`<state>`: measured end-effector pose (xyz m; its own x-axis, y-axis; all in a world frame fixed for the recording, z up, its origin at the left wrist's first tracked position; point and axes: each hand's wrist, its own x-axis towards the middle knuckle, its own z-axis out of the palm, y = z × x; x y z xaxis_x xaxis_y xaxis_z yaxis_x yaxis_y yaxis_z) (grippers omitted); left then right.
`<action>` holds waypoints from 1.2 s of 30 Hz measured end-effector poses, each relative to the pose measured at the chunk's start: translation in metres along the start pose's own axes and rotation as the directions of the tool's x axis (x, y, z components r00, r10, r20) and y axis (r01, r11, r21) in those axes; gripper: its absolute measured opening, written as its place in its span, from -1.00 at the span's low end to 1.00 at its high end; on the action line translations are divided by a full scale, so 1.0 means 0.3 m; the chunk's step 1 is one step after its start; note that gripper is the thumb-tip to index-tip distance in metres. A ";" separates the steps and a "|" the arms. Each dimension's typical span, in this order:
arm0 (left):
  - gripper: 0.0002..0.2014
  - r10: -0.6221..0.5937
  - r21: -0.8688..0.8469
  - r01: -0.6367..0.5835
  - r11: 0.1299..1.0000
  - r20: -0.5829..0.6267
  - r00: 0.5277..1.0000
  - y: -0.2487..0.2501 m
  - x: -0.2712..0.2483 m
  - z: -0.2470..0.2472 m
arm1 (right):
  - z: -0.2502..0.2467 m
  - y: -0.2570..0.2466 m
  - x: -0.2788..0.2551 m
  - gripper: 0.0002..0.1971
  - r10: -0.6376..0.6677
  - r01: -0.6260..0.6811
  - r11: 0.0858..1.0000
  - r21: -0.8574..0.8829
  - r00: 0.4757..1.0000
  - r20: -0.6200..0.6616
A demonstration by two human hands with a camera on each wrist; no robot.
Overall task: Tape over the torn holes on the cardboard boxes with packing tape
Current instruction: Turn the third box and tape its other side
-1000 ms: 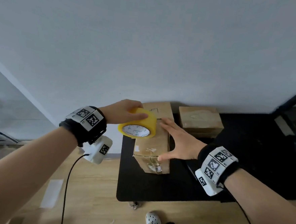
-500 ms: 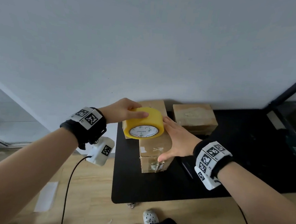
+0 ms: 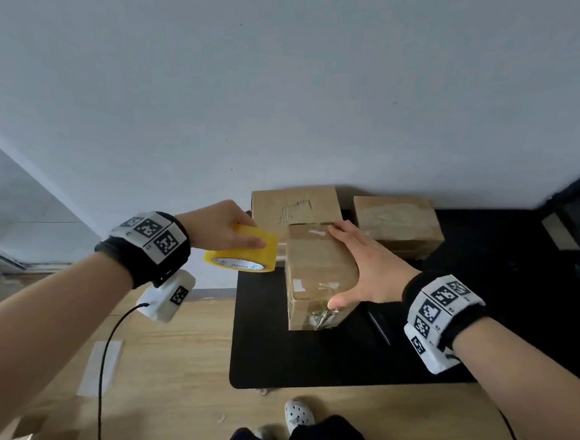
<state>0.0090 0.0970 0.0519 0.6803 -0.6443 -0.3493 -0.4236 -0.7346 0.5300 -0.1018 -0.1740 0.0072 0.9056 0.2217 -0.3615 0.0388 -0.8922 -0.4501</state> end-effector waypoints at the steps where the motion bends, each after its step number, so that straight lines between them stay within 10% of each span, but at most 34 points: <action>1: -0.79 -0.016 0.007 0.016 1.000 0.004 1.000 -0.005 0.001 0.007 | 0.000 -0.003 -0.001 0.32 0.000 0.000 1.000 0.002 1.000 0.000; 6: -0.57 -0.035 -0.013 0.035 0.999 0.007 0.999 -0.023 0.000 0.053 | -0.003 -0.009 0.005 0.33 0.015 -0.015 1.000 -0.012 1.000 0.003; 10: -0.85 -0.038 -0.074 0.036 0.997 -0.032 0.999 -0.036 -0.005 0.079 | -0.005 -0.024 0.006 0.34 0.013 -0.011 0.998 -0.064 1.000 0.026; 18: -0.51 -0.087 -0.165 0.078 0.983 -0.045 0.995 -0.052 -0.023 0.102 | 0.062 -0.135 -0.013 0.05 -0.130 0.110 0.962 -0.249 0.989 -0.065; 22: -0.74 -0.109 -0.182 0.095 0.979 -0.067 0.992 -0.051 -0.030 0.113 | 0.109 -0.208 0.005 -0.11 -0.190 0.152 0.924 -0.351 0.979 -0.078; 36: -0.82 -0.088 -0.127 0.075 0.989 -0.096 0.991 -0.023 -0.029 0.136 | 0.103 -0.056 -0.057 -0.03 0.024 -0.083 0.930 -0.359 0.986 -0.165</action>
<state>-0.0183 0.0990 0.0197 0.7693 -0.5538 -0.3187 -0.2919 -0.7483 0.5957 -0.1310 -0.1507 -0.0044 0.9635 0.1321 -0.2329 0.1127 -0.9891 -0.0950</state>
